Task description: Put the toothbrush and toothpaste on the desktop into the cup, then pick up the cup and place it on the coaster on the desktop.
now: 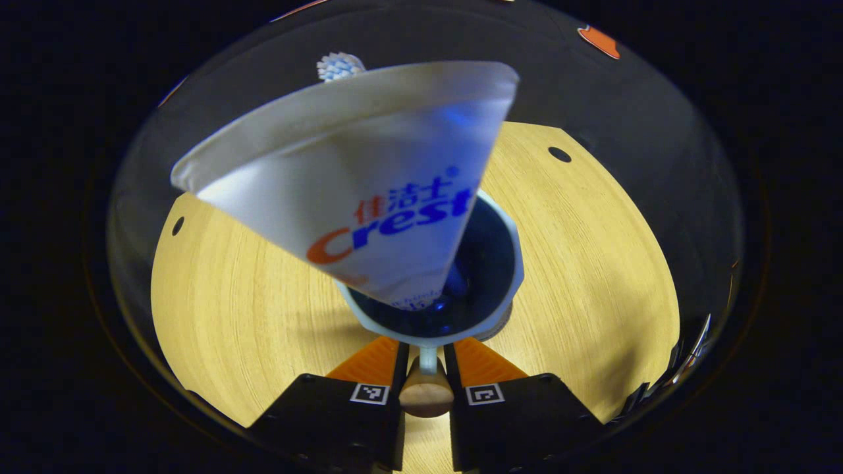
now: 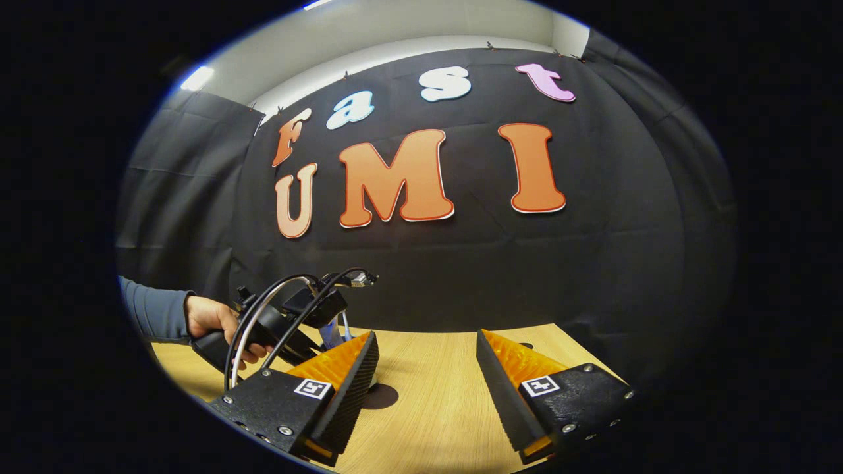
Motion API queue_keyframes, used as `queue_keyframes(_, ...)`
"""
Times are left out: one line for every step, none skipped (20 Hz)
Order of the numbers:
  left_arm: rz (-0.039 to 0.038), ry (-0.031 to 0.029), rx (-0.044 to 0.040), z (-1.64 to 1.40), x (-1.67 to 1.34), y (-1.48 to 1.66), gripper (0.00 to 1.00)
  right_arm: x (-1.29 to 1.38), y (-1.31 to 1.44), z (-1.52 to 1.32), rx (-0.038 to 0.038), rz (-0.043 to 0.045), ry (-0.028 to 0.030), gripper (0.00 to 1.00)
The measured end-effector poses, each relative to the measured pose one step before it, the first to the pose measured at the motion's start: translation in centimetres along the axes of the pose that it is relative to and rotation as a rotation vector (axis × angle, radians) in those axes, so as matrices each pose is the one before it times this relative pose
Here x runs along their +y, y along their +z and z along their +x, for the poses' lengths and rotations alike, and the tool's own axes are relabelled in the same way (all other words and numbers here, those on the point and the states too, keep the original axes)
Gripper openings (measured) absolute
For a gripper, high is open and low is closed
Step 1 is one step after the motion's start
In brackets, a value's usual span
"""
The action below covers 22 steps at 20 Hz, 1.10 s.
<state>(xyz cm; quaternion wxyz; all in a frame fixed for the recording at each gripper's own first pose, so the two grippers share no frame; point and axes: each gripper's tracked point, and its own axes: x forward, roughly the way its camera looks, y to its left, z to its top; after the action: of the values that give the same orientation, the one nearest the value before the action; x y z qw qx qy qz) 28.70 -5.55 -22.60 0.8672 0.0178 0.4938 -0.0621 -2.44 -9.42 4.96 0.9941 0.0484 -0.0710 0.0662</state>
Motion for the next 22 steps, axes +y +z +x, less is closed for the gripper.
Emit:
queue_keyframes(0.0082,-0.00638,0.00428,1.424,-0.711,0.08,0.28,-0.335,-0.11,0.015,0.00315,-0.00349,-0.00652,0.9)
queue_keyframes(0.00404,-0.007,0.00478,1.072,-0.633,0.146,0.28,-0.421,-0.24,-0.306,0.00587,-0.00247,-0.00952,0.9)
queue_keyframes(0.00333,-0.01151,0.01091,0.08,0.107,-0.88,0.28,-0.172,-0.039,-0.051,0.00121,0.00273,-0.00135,0.9)
queue_keyframes(0.00399,-0.01891,0.01833,1.299,-0.612,0.111,0.28,-0.132,-0.197,-0.169,0.00426,0.00628,-0.00379,0.89)
queue_keyframes(-0.00235,-0.01309,0.02246,1.339,-0.502,0.065,0.28,-0.11,-0.052,0.005,0.0041,0.00769,0.00039,0.89)
queue_keyframes(0.00623,0.00484,0.01714,1.048,-0.297,0.361,0.28,0.028,0.03,-0.1,0.00449,0.00419,-0.00024,0.89)
queue_keyframes(0.01733,0.01154,-0.0117,1.068,-0.08,0.94,0.3,-0.05,-0.157,-0.067,0.00663,0.00132,-0.00532,0.89)
queue_keyframes(0.01062,0.01179,-0.01281,0.954,-0.039,1.054,0.36,0.027,-0.231,0.017,0.00549,0.00023,0.00091,0.9)
queue_keyframes(0.00798,0.00095,-0.01822,0.914,-0.113,1.2,0.43,0.004,-0.069,-0.04,0.00436,-0.00193,-0.0027,0.9)
queue_keyframes(0.00054,-0.00559,-0.01899,0.933,-0.158,1.221,0.44,0.017,-0.1,-0.169,0.0012,-0.0016,-0.00204,0.9)
queue_keyframes(-0.00131,-0.00135,-0.01759,0.987,-0.05,1.225,0.6,0.107,-0.02,-0.029,0.00286,-0.00157,-0.00187,0.89)
queue_keyframes(-0.00232,-0.00099,-0.02329,0.889,0.015,1.311,0.66,0.061,-0.053,0.002,0.00238,-0.00036,-0.00079,0.9)
queue_keyframes(0.00373,-0.00032,-0.03253,0.89,0.042,1.45,0.72,0.208,0.08,0.025,0.00087,-0.0005,-0.00325,0.9)
queue_keyframes(0.01633,-0.00534,-0.04349,-1.382,0.227,0.39,0.78,0.05,0.215,0.024,-0.00608,0.00069,-0.00667,0.89)
queue_keyframes(0.04054,-0.00517,-0.07426,1.593,-0.406,2.668,0.8,0.129,0.38,0.063,-0.0088,0.00093,-0.00765,0.89)
queue_keyframes(0.03179,0.00755,-0.06126,0.839,0.325,1.62,0.81,0.159,0.22,0.154,-0.00709,0.00116,-0.00843,0.89)
queue_keyframes(0.01595,0.00967,-0.04815,0.85,0.535,1.292,0.96,0.308,0.186,0.16,-0.0052,-0.0002,-0.00491,0.89)
queue_keyframes(0.00872,0.0123,-0.04949,0.705,0.427,1.617,0.98,0.304,0.209,0.228,-0.00448,-0.00206,-0.00658,0.89)
queue_keyframes(0.0067,0.01409,-0.06059,-3.089,0.854,-0.918,1.0,0.378,0.121,0.086,-0.00548,-0.00422,-0.00027,0.89)
queue_keyframes(0.0133,0.01968,-0.06721,1.762,0.607,2.743,0.99,0.406,0.184,0.054,-0.00713,-0.00568,-0.00274,0.89)
queue_keyframes(0.01403,0.02587,-0.07289,0.954,-2.225,-1.956,0.99,0.422,0.245,0.0,-0.01286,-0.00852,0.00069,0.89)
queue_keyframes(0.01962,0.02948,-0.07202,-0.261,1.571,2.189,0.99,0.353,0.241,0.24,-0.00929,-0.00884,-0.00055,0.89)
